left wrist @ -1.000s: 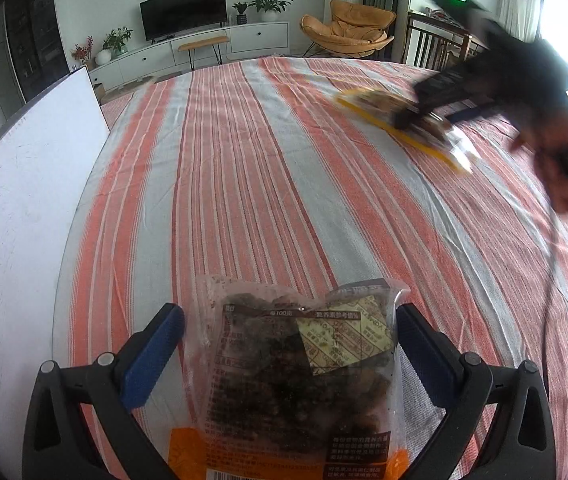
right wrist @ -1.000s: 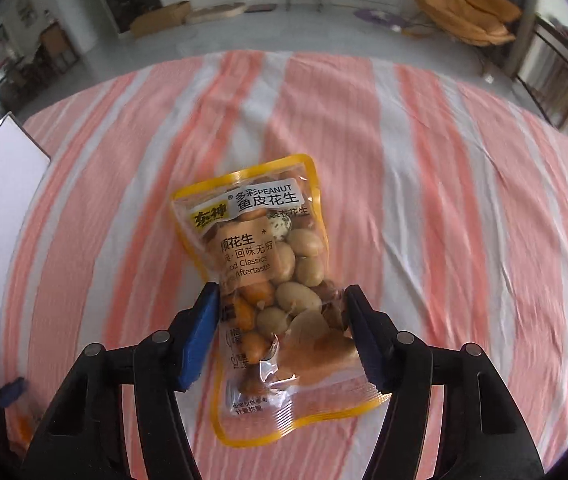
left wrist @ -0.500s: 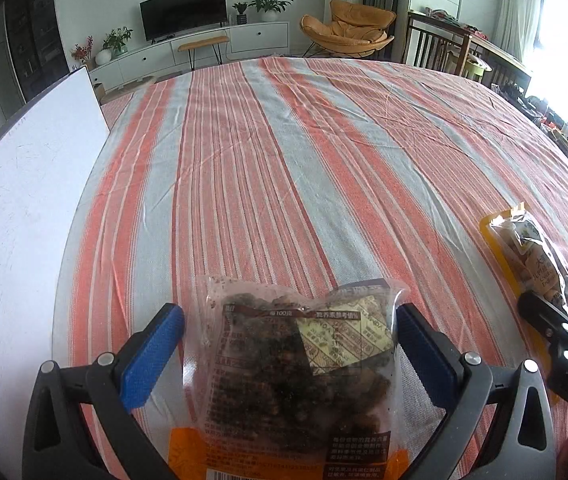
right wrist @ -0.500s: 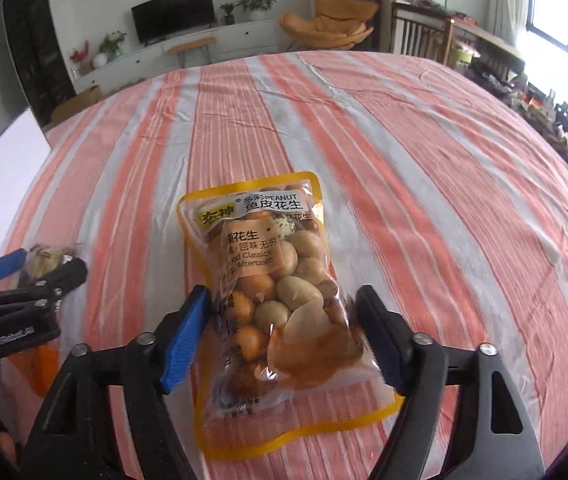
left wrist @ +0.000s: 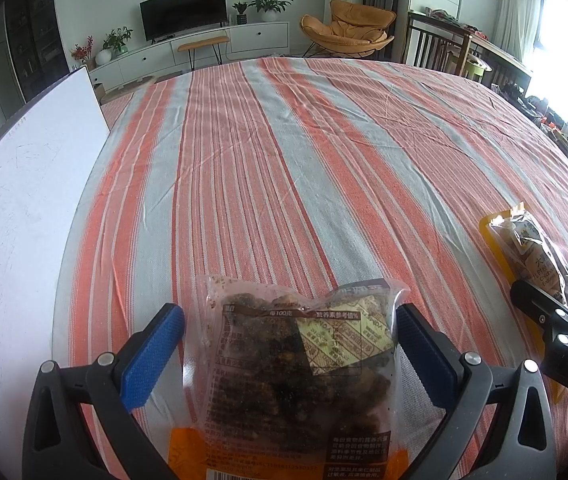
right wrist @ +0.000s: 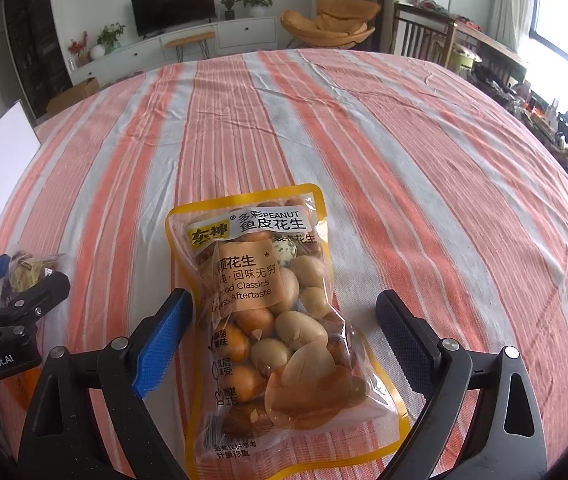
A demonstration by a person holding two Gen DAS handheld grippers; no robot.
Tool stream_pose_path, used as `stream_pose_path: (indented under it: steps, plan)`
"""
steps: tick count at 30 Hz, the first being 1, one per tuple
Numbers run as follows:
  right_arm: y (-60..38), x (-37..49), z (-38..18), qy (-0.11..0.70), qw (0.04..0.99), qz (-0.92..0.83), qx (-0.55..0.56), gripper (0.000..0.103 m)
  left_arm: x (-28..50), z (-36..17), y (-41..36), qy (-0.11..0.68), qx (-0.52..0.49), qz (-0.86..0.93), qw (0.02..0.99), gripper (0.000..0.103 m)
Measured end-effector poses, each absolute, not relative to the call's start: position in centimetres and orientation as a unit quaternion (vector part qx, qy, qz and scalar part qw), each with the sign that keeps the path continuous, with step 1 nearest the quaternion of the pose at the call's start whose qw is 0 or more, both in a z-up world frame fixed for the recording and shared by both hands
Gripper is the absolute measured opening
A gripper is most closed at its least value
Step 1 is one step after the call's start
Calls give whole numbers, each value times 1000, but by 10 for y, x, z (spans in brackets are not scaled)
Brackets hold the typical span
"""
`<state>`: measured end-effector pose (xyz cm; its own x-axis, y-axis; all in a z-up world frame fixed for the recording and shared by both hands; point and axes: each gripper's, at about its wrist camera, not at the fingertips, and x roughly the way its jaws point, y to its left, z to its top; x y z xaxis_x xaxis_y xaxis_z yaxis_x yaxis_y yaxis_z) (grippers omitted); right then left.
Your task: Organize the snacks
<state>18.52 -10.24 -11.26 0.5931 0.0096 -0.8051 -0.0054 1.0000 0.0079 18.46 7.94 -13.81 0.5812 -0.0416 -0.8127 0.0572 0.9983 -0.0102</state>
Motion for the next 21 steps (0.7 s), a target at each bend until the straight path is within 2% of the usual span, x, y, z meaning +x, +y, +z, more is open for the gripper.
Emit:
stream_pose_path:
  steps: [21]
  plan:
    - [-102, 187, -111, 451, 892, 4, 2, 95, 185, -138, 79, 457, 9, -28, 889, 103]
